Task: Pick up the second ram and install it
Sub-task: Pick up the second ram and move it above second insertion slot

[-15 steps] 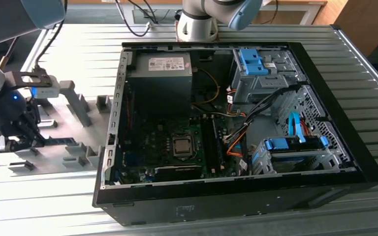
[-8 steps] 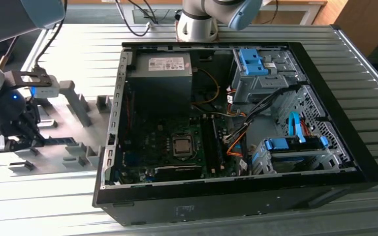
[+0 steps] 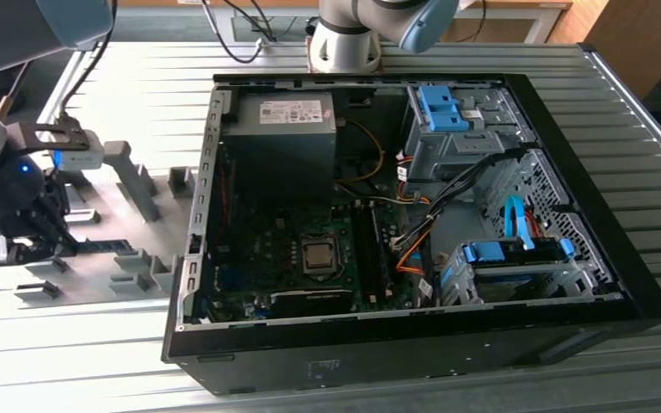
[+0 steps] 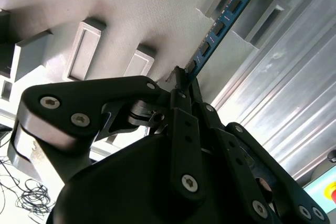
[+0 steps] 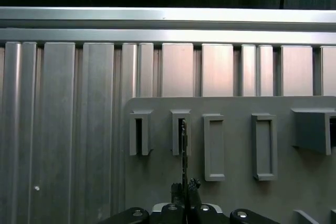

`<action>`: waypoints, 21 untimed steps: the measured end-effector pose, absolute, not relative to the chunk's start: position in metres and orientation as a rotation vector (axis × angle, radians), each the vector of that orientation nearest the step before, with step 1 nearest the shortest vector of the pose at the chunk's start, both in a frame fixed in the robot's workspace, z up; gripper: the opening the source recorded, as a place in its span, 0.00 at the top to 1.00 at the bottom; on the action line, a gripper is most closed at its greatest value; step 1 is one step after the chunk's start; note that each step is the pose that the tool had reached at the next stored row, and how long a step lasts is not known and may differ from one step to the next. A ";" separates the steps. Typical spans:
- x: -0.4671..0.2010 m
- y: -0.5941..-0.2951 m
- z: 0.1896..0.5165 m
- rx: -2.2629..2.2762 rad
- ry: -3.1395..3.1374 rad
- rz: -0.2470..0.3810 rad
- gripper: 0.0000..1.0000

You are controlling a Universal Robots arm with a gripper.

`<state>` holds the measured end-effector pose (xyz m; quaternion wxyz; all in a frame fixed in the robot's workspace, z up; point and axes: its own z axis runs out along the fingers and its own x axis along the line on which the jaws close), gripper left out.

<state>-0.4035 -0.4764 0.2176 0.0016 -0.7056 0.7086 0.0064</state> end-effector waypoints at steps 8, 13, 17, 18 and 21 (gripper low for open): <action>-0.403 -0.476 0.219 -2.214 2.224 0.020 0.86; -0.403 -0.476 0.221 -2.215 2.224 0.020 0.86; -0.403 -0.476 0.223 -2.214 2.224 0.020 0.86; -0.403 -0.476 0.224 -2.214 2.224 0.020 0.86; -0.403 -0.476 0.225 -2.215 2.224 0.020 0.86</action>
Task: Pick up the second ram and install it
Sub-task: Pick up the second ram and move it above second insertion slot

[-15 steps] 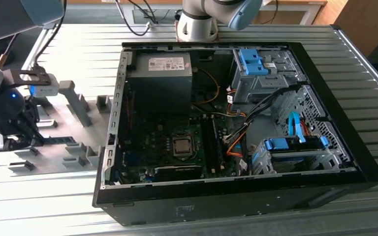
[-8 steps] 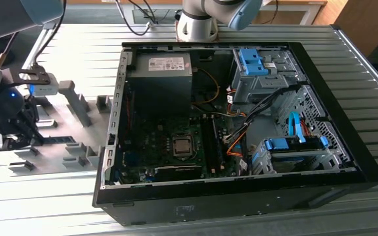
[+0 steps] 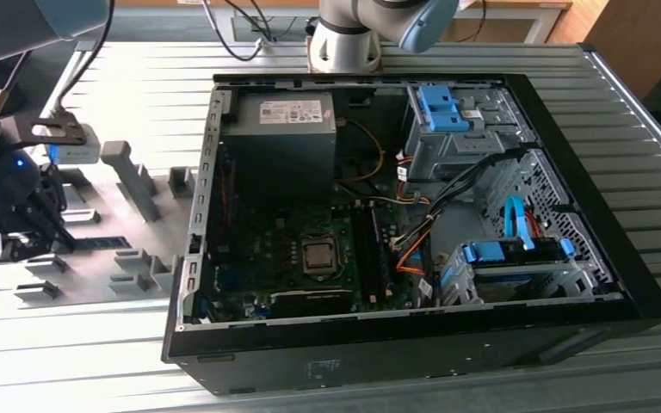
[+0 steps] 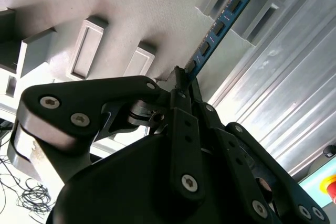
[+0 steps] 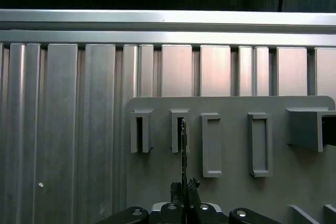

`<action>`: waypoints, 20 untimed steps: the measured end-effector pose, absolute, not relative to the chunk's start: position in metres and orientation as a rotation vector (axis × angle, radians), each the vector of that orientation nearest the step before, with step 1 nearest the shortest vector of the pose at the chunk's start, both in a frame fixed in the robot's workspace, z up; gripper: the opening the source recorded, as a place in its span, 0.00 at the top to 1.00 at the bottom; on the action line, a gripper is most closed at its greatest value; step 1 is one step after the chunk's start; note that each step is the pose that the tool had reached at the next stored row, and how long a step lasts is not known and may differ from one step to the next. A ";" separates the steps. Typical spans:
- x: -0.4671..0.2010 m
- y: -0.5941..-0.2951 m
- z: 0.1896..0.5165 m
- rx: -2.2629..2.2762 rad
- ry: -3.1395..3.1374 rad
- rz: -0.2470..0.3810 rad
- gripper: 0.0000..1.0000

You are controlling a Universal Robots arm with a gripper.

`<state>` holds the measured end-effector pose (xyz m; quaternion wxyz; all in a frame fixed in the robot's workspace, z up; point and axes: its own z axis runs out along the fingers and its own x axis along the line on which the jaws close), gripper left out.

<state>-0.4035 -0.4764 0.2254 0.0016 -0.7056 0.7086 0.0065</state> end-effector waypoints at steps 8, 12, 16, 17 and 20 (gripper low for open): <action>-0.403 -0.476 0.229 -2.214 2.224 0.020 0.86; -0.403 -0.476 0.231 -2.214 2.224 0.020 0.86; -0.403 -0.476 0.233 -2.214 2.224 0.020 0.86; -0.403 -0.476 0.233 -2.214 2.224 0.020 0.86; -0.403 -0.476 0.234 -2.214 2.224 0.020 0.86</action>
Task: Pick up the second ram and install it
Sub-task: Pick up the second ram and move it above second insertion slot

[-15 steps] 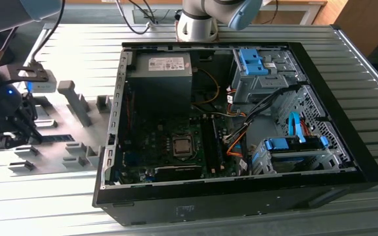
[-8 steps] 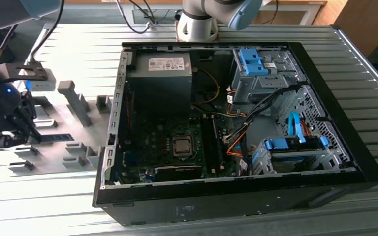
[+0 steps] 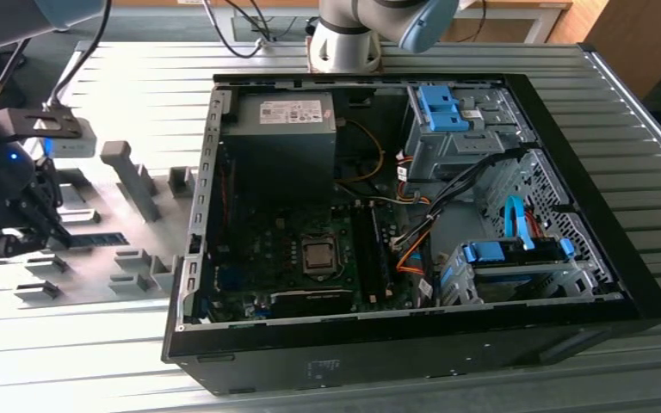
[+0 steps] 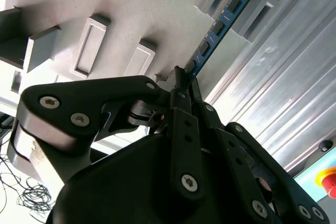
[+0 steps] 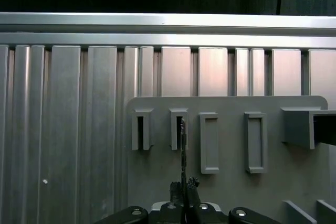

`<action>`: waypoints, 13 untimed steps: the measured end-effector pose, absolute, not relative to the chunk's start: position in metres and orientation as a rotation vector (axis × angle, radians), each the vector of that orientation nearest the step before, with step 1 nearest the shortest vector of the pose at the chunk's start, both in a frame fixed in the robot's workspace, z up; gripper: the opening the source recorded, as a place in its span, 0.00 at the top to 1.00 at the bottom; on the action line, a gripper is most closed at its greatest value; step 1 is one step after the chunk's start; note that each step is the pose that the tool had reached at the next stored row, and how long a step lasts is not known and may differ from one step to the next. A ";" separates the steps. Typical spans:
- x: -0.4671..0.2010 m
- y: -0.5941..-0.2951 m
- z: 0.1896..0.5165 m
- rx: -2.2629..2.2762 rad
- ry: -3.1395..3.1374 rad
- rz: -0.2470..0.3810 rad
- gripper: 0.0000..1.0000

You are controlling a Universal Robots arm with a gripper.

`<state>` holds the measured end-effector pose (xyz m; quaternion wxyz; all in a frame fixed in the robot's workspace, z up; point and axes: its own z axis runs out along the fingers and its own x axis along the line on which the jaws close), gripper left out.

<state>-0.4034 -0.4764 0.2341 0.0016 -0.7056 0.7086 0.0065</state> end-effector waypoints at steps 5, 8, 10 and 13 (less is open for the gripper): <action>-0.403 -0.476 0.236 -2.214 2.224 0.020 0.86; -0.403 -0.476 0.236 -2.214 2.224 0.020 0.86; -0.403 -0.476 0.237 -2.214 2.224 0.020 0.86; -0.403 -0.476 0.238 -2.214 2.224 0.020 0.86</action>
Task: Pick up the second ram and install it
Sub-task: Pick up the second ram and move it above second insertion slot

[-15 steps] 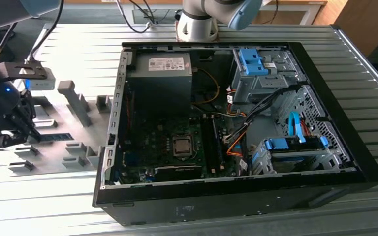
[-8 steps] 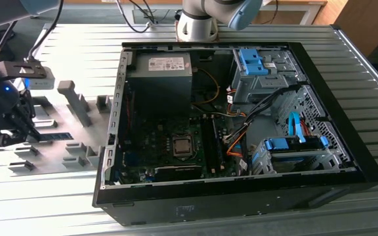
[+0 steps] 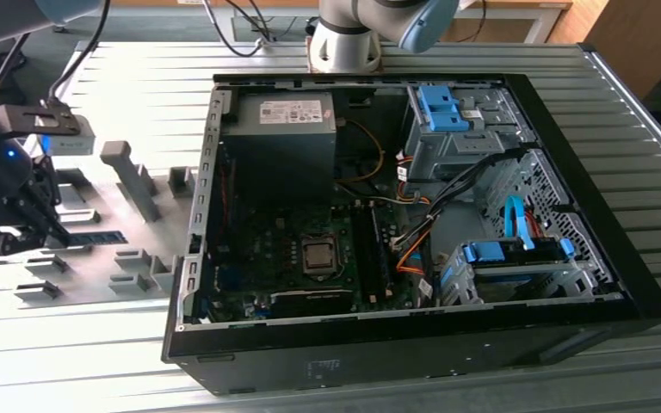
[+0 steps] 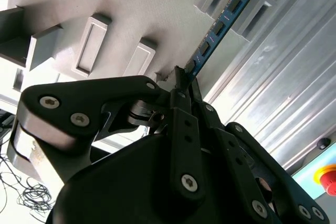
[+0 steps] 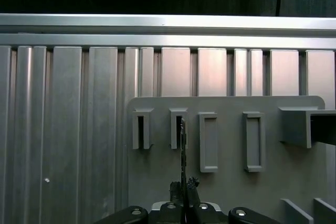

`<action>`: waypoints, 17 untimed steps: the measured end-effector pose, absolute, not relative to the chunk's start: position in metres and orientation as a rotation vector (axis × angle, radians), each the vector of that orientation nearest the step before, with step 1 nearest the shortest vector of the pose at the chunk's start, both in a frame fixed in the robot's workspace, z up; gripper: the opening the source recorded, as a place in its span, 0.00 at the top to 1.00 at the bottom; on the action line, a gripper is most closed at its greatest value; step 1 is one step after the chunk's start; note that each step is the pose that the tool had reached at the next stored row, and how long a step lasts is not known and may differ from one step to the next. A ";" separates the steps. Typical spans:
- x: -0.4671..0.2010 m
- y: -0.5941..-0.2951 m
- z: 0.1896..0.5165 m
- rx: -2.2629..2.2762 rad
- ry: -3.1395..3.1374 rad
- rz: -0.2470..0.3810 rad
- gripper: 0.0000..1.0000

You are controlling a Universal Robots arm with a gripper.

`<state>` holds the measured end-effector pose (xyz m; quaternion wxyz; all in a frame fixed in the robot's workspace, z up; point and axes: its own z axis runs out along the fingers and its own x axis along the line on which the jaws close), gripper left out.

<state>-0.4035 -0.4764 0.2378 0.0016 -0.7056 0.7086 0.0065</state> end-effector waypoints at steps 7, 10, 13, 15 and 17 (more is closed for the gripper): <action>-0.403 -0.476 0.239 -2.214 2.224 0.020 0.86; -0.403 -0.476 0.240 -2.214 2.224 0.020 0.86; -0.403 -0.476 0.241 -2.214 2.224 0.020 0.86; -0.403 -0.476 0.241 -2.214 2.224 0.020 0.86; -0.403 -0.476 0.241 -2.214 2.224 0.020 0.86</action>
